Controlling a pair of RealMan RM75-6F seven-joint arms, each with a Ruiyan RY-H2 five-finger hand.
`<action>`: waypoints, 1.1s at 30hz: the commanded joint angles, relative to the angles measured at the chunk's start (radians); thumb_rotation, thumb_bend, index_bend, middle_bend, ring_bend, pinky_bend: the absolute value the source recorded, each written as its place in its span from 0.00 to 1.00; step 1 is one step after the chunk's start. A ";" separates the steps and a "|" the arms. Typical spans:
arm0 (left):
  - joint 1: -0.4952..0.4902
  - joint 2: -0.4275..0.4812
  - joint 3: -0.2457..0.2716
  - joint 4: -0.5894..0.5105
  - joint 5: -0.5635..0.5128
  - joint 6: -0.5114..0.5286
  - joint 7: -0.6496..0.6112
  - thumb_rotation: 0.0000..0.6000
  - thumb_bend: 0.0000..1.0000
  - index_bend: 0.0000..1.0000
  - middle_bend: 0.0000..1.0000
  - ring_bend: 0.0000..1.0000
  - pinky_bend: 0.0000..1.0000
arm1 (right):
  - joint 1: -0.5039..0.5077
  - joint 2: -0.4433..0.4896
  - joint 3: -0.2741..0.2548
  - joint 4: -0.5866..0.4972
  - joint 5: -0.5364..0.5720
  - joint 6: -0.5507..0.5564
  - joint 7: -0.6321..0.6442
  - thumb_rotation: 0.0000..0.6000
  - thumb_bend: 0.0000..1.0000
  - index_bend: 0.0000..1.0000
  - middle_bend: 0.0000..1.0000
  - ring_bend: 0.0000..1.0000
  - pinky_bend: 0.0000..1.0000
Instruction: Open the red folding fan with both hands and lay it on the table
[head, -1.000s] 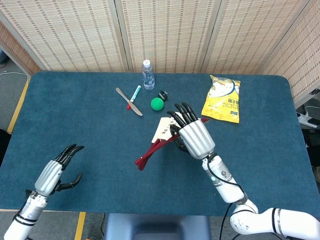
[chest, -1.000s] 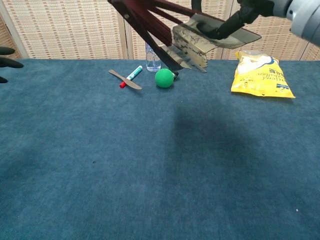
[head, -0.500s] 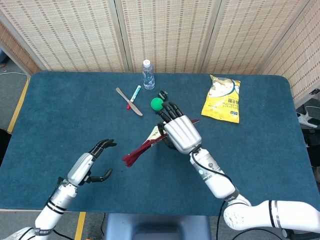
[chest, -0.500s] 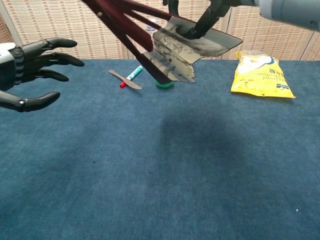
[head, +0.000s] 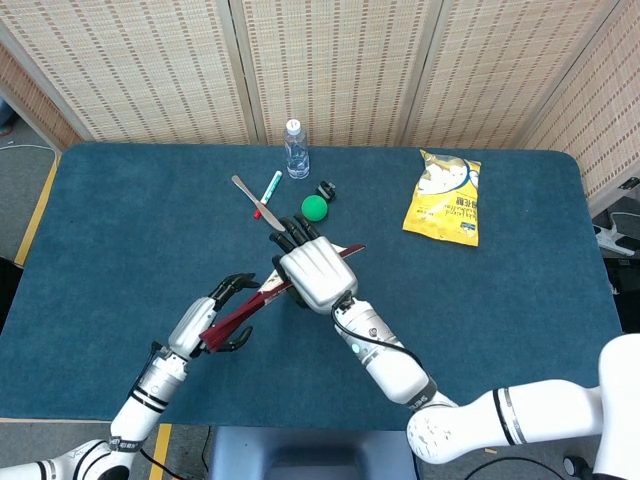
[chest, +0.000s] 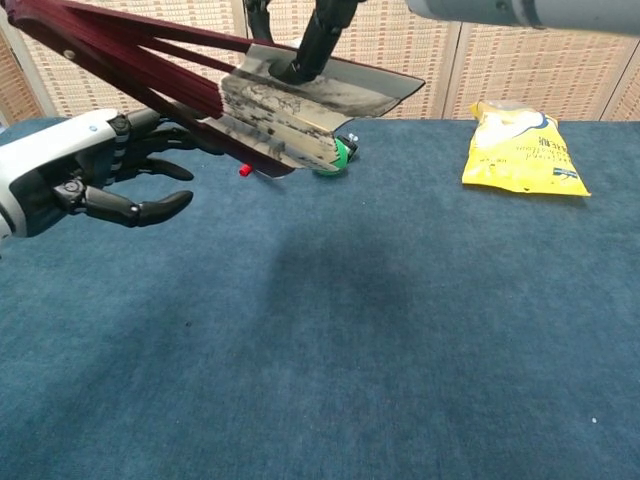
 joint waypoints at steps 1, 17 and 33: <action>-0.002 -0.015 -0.013 0.009 -0.011 0.015 0.009 1.00 0.39 0.12 0.21 0.08 0.20 | 0.016 -0.008 -0.002 -0.005 0.022 0.012 0.022 1.00 0.53 0.81 0.16 0.00 0.00; 0.013 -0.110 -0.054 0.085 -0.040 0.104 0.031 1.00 0.39 0.37 0.45 0.24 0.26 | 0.058 -0.021 -0.017 0.014 0.059 0.014 0.161 1.00 0.53 0.81 0.16 0.00 0.00; 0.013 -0.116 -0.054 0.091 -0.043 0.111 0.062 1.00 0.47 0.49 0.57 0.35 0.29 | 0.072 -0.005 -0.052 0.032 0.044 0.021 0.219 1.00 0.53 0.81 0.16 0.00 0.00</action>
